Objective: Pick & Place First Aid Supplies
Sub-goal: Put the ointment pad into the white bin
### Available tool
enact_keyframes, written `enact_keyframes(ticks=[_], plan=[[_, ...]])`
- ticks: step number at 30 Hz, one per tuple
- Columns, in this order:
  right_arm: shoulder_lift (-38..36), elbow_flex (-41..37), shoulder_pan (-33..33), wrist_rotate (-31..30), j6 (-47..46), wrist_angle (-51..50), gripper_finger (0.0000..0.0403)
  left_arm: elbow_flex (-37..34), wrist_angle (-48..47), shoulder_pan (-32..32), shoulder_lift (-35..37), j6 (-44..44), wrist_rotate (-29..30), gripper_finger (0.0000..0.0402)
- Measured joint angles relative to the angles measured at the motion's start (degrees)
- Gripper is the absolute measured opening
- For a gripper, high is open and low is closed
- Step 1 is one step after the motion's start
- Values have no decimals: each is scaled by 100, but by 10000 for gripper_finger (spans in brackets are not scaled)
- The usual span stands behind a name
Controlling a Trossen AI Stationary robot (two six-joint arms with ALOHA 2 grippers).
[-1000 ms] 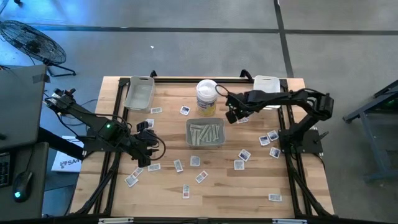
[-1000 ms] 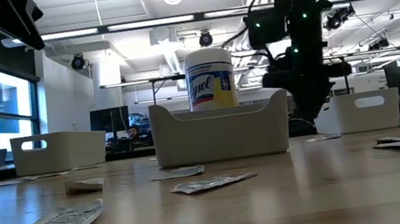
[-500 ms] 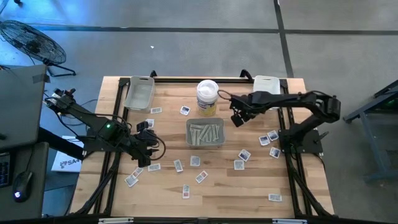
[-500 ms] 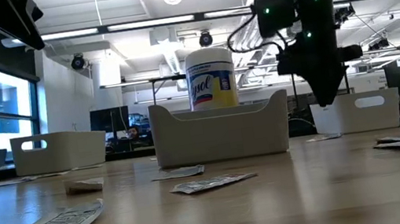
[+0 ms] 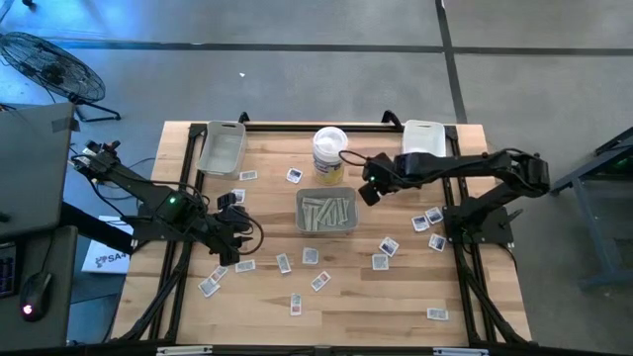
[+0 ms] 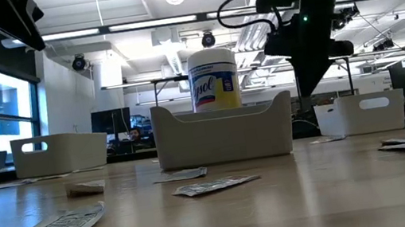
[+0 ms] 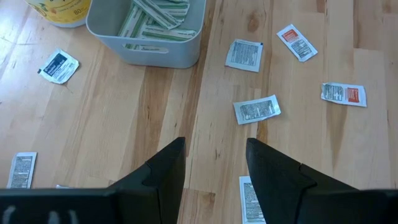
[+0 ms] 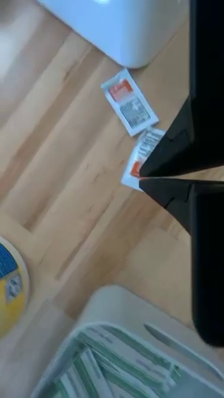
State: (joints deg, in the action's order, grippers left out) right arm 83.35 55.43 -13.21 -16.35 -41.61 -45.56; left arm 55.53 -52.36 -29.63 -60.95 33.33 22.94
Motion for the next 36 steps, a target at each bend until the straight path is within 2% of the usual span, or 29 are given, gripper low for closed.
enact_keyframes(ticks=[3,8,11,16,22,31,36], plan=[[2,-1,-206,8,97,109,5,0,0,-1,0,-1,0,166],[68,-1,-470,-320,329,503,1,1,0,0,0,-1,0,166],[133,-1,-490,-620,403,439,4,2,-2,1,0,1,0,166],[266,-5,-471,-515,496,200,1,2,2,1,0,0,1,166],[264,-50,-388,-707,419,390,1,2,0,0,0,0,0,166],[245,-1442,-532,-245,186,2080,1,2,0,0,0,-1,0,166],[245,-1816,-593,-66,331,2642,1,2,0,-1,0,1,0,166]])
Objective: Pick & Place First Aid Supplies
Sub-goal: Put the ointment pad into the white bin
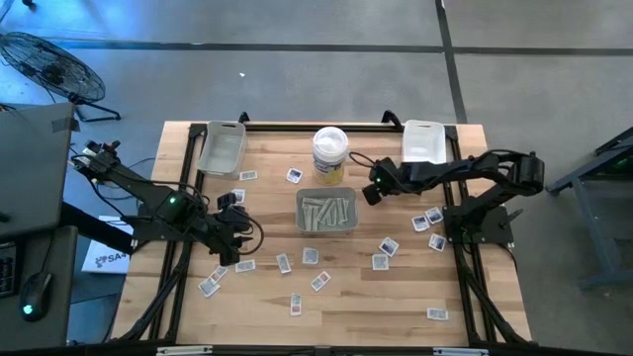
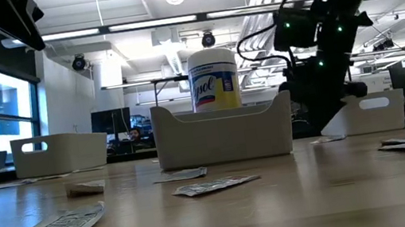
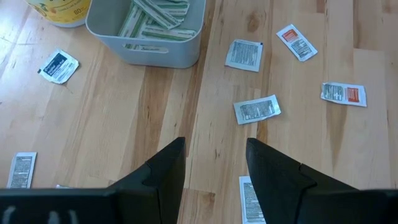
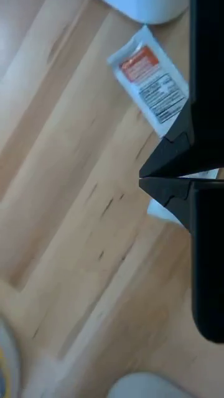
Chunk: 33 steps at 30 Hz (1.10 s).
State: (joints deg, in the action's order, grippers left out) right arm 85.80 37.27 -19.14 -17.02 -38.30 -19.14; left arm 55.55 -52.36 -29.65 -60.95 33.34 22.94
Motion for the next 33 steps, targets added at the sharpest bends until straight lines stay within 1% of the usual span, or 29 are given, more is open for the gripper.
enact_keyframes(ticks=[3,12,21,25,29,33], plan=[[-1,-57,-12,1,136,-5,0,0,0,2,0,-1,0,166],[-4,-72,257,389,250,-203,0,0,0,0,0,-1,0,166],[-15,-49,662,428,239,-729,0,0,0,2,0,1,0,166],[-31,-34,971,639,262,-1049,0,0,0,0,0,0,0,166],[-33,-34,1428,815,229,-1322,0,0,0,1,0,1,0,166],[-31,-33,1964,1085,-118,-1517,0,0,0,2,0,-1,0,166]])
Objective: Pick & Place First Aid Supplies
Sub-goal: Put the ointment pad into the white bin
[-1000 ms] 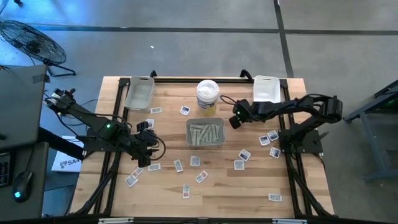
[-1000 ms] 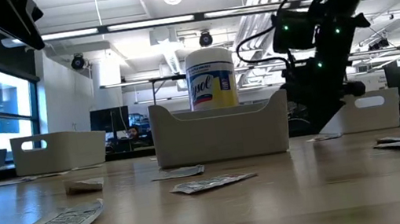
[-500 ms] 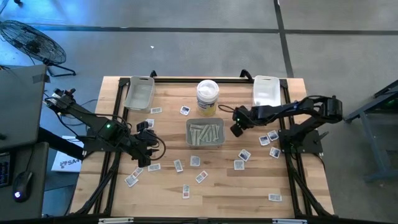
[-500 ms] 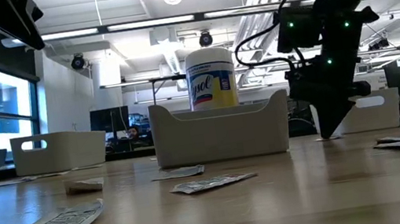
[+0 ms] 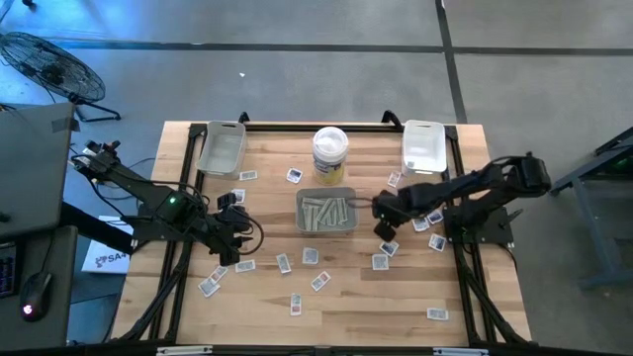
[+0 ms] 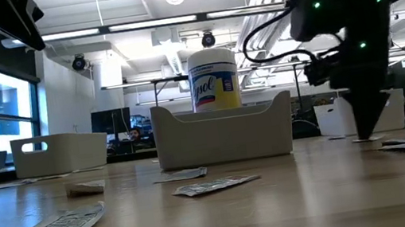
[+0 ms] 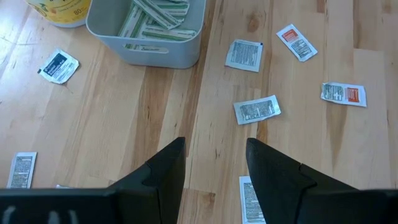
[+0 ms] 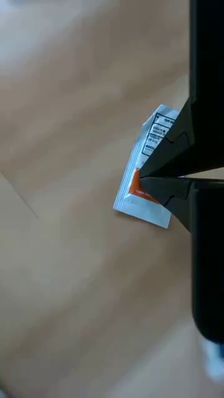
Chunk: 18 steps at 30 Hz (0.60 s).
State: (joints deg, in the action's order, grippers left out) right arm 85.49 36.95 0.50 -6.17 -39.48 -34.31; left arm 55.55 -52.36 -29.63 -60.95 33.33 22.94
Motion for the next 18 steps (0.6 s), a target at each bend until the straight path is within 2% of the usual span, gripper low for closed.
enact_keyframes(ticks=[3,6,9,13,18], plan=[[18,197,476,-59,-391,-500,0,0,0,-1,0,1,0,166],[55,517,976,-427,-793,-1073,0,0,0,-1,0,1,0,166],[26,746,1377,-699,-1289,-1163,2,0,0,-2,0,1,0,166],[35,769,1720,-792,-2105,-1190,17,0,0,-1,0,0,0,166],[35,535,1864,-994,-2767,-1175,55,0,-1,-2,0,-1,0,166]])
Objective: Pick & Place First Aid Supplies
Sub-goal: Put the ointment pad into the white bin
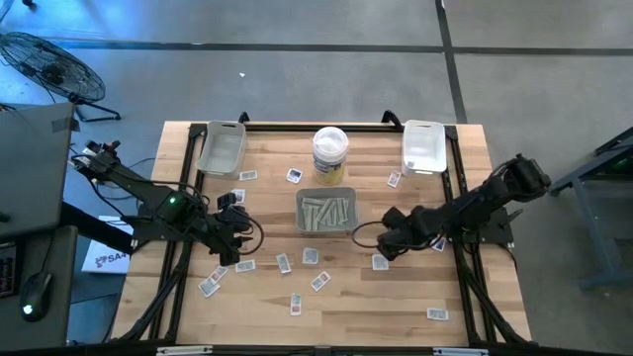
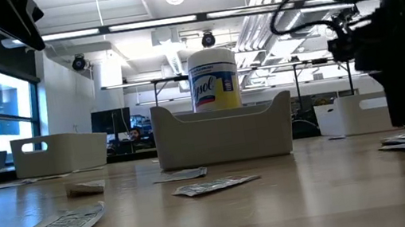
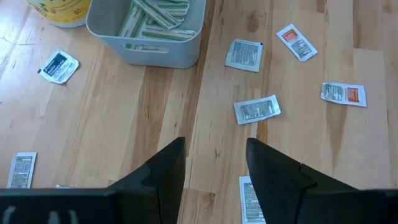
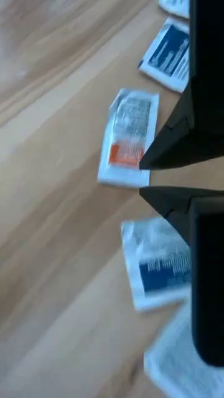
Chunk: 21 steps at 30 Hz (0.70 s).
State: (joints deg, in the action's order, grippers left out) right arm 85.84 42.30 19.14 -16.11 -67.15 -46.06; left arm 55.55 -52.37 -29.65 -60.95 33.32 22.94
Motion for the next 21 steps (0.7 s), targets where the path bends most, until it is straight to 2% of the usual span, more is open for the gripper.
enact_keyframes(ticks=[8,21], plan=[[-11,-434,-37,-72,139,676,108,0,-1,2,0,2,0,166],[-7,-340,-33,36,153,790,90,0,1,2,0,2,0,166]])
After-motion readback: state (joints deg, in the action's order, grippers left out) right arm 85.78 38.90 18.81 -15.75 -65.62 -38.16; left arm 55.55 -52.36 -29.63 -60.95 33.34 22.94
